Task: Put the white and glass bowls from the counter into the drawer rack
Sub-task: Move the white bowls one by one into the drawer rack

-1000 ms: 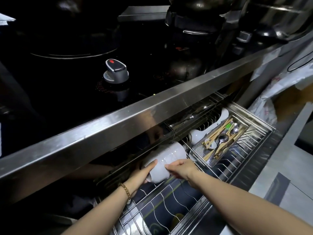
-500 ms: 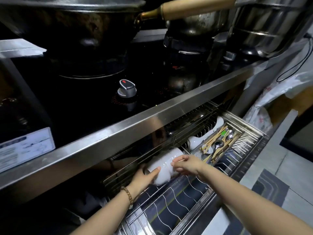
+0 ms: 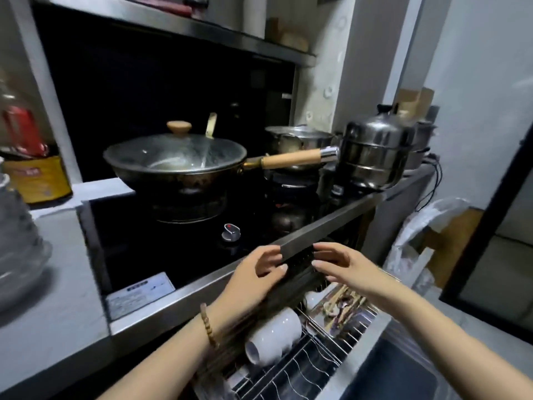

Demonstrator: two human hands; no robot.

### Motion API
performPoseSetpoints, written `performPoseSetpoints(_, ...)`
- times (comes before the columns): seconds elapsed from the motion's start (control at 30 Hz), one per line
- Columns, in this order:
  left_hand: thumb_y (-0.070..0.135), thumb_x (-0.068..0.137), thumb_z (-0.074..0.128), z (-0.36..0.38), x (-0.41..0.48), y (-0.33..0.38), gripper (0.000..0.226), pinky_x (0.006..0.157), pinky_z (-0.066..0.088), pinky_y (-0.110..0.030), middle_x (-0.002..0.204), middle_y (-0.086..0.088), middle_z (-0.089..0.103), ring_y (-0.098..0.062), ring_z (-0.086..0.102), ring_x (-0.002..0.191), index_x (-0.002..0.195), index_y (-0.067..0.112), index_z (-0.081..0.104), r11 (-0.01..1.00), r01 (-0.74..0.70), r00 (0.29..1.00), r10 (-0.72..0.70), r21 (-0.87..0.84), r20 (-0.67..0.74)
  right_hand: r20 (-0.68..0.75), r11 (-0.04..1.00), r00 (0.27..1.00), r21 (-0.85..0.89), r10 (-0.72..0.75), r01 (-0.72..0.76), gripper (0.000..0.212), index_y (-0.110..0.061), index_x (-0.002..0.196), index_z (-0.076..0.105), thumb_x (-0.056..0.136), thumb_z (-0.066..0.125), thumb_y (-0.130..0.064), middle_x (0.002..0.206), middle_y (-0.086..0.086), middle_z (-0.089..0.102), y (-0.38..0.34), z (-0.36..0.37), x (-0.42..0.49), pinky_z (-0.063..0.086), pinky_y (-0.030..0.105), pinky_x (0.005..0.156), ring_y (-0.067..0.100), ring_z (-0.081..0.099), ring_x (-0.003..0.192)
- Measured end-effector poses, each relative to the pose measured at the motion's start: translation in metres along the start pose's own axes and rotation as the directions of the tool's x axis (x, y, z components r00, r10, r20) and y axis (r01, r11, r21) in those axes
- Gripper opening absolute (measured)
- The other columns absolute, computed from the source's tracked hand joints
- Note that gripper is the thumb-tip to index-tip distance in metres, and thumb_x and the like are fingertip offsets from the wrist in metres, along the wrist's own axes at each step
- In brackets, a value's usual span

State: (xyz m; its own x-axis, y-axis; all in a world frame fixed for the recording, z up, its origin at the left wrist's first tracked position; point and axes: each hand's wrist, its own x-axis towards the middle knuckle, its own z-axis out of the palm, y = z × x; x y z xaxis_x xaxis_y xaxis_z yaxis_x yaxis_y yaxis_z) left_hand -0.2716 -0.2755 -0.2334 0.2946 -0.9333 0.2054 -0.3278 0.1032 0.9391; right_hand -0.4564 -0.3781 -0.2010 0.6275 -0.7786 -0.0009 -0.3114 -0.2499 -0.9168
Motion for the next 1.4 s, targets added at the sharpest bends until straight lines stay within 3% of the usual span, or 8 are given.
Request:
performPoseSetpoints(0.2,0.034,0.084,0.066,-0.099,-0.032,0.112,0.045,0.096,0.042,-0.015,0.121,0.021,0.06,0.008,0.051,0.115,0.125,0.039,0.05,0.925,-0.292,0.932,0.332,0.245,-0.143,0.096,0.959,0.958,-0.06,-0.27,0.277,0.046,-0.03,0.125,0.055,0.082,0.069,-0.024,0.133,0.0,0.056,-0.11,0.028,-0.004,0.044,0.035,0.105,0.008,0.057,0.117)
performPoseSetpoints(0.4,0.038,0.083,0.065,-0.204,-0.075,0.17,0.046,0.1,0.035,-0.013,0.124,0.028,0.055,0.011,0.045,0.121,0.121,0.051,0.044,0.818,-0.295,0.84,0.468,0.495,-0.273,0.215,0.892,0.883,-0.093,-0.417,0.443,0.059,-0.032,0.134,0.046,0.08,0.07,-0.032,0.143,-0.005,0.047,-0.193,0.09,0.007,0.038,0.033,0.11,0.01,0.047,0.127)
performPoseSetpoints(0.53,0.038,0.082,0.066,-0.262,-0.104,0.175,0.051,0.104,0.034,-0.024,0.129,0.018,0.054,0.003,0.046,0.122,0.129,0.037,0.046,0.793,-0.171,0.8,0.459,0.585,-0.388,0.3,0.839,0.819,-0.095,-0.489,0.536,0.06,-0.036,0.133,0.046,0.079,0.07,-0.04,0.141,-0.012,0.047,-0.234,0.133,0.015,0.035,0.031,0.112,0.006,0.044,0.129)
performPoseSetpoints(0.7,0.039,0.082,0.067,-0.322,-0.141,0.165,0.051,0.097,0.032,-0.011,0.127,0.024,0.051,0.014,0.044,0.116,0.129,0.034,0.047,0.799,-0.035,0.783,0.396,0.601,-0.481,0.37,0.777,0.74,-0.07,-0.562,0.625,0.064,-0.034,0.136,0.043,0.078,0.069,-0.045,0.141,-0.015,0.047,-0.273,0.188,0.025,0.038,0.01,0.096,0.001,0.046,0.125)
performPoseSetpoints(0.87,0.05,0.076,0.068,-0.368,-0.167,0.141,0.062,0.103,0.036,-0.026,0.135,0.018,0.05,-0.001,0.044,0.125,0.131,0.034,0.046,0.849,0.075,0.773,0.281,0.522,-0.568,0.422,0.773,0.709,-0.031,-0.565,0.634,0.067,-0.031,0.137,0.043,0.077,0.069,-0.046,0.138,-0.013,0.046,-0.3,0.237,0.035,0.035,0.029,0.11,0.005,0.043,0.127)
performPoseSetpoints(1.0,0.067,0.065,0.063,-0.382,-0.171,0.12,0.076,0.1,0.037,-0.025,0.133,0.016,0.049,-0.001,0.043,0.122,0.131,0.035,0.046,0.853,0.158,0.781,0.201,0.498,-0.591,0.433,0.758,0.677,0.023,-0.596,0.652,0.053,-0.03,0.128,0.052,0.08,0.07,-0.039,0.127,-0.019,0.052,-0.31,0.263,0.041,0.039,0.016,0.096,0.002,0.049,0.118)
performPoseSetpoints(1.23,0.076,0.059,0.057,-0.377,-0.157,0.1,0.071,0.09,0.04,-0.02,0.122,0.019,0.052,-0.003,0.047,0.117,0.121,0.041,0.051,0.888,0.148,0.827,0.13,0.435,-0.547,0.387,0.723,0.644,0.097,-0.66,0.684,0.019,-0.017,0.096,0.072,0.079,0.073,-0.027,0.104,-0.018,0.063,-0.306,0.281,0.056,0.047,0.014,0.093,0.0,0.062,0.104)
performPoseSetpoints(1.4,0.071,0.064,0.057,-0.373,-0.149,0.097,0.059,0.079,0.038,-0.007,0.116,0.02,0.055,0.0,0.05,0.11,0.112,0.037,0.057,0.893,0.105,0.824,0.169,0.438,-0.541,0.371,0.727,0.645,0.139,-0.668,0.673,0.003,-0.028,0.075,0.074,0.076,0.075,-0.031,0.104,-0.02,0.064,-0.303,0.284,0.063,0.049,0.017,0.092,0.001,0.064,0.105)
